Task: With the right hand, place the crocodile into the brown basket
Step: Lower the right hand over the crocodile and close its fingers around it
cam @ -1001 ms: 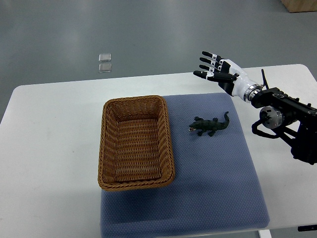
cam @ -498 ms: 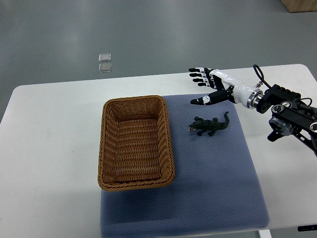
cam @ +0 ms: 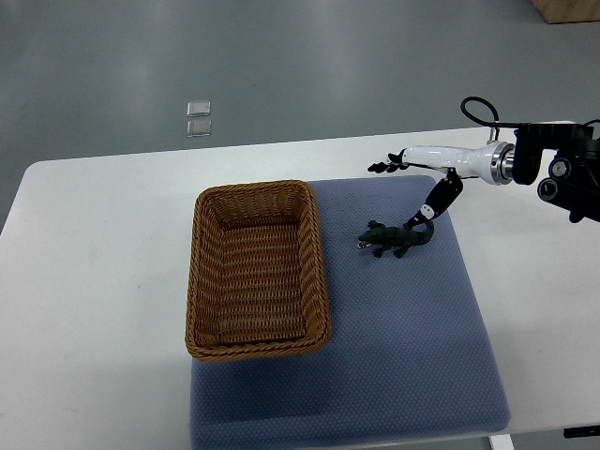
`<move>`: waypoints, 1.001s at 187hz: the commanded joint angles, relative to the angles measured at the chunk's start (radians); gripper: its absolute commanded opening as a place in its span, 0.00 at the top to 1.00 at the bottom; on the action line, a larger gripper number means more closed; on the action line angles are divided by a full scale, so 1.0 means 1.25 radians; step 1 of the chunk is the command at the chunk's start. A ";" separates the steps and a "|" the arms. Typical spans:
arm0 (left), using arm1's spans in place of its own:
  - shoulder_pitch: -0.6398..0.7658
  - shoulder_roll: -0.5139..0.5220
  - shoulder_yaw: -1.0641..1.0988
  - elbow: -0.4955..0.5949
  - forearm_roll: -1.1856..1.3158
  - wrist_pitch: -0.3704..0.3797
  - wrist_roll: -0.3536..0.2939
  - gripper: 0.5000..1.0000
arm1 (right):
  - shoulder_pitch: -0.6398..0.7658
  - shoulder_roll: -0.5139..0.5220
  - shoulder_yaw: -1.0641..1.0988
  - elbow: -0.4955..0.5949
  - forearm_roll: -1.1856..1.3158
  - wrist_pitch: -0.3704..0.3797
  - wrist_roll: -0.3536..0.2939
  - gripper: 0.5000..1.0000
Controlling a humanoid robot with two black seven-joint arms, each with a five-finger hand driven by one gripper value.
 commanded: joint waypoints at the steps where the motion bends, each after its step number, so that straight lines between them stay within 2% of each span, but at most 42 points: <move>1: 0.000 0.000 0.001 0.000 0.000 0.000 0.000 0.00 | 0.048 0.016 -0.058 -0.001 0.004 0.004 -0.027 0.15; 24: 0.000 0.000 -0.001 -0.001 0.000 0.000 0.000 0.00 | 0.043 0.074 -0.065 -0.005 0.007 0.004 -0.098 0.15; 38: 0.000 0.000 0.001 0.000 0.000 0.000 0.001 0.00 | 0.030 0.099 -0.064 -0.005 0.017 -0.003 -0.116 0.15; 97: 0.000 0.000 -0.001 0.000 0.000 0.000 0.000 0.00 | -0.020 0.099 -0.063 -0.010 0.042 -0.039 -0.117 0.15; 118: 0.000 0.000 -0.001 -0.001 0.000 0.000 0.000 0.00 | -0.030 0.099 -0.064 -0.011 0.034 -0.068 -0.117 0.15; 163: 0.000 0.000 -0.001 0.000 0.000 0.000 0.000 0.00 | -0.050 0.099 -0.065 -0.012 0.032 -0.110 -0.117 0.20; 187: 0.000 0.000 0.001 0.000 0.000 0.000 0.001 0.00 | -0.060 0.096 -0.065 -0.012 0.031 -0.116 -0.116 0.28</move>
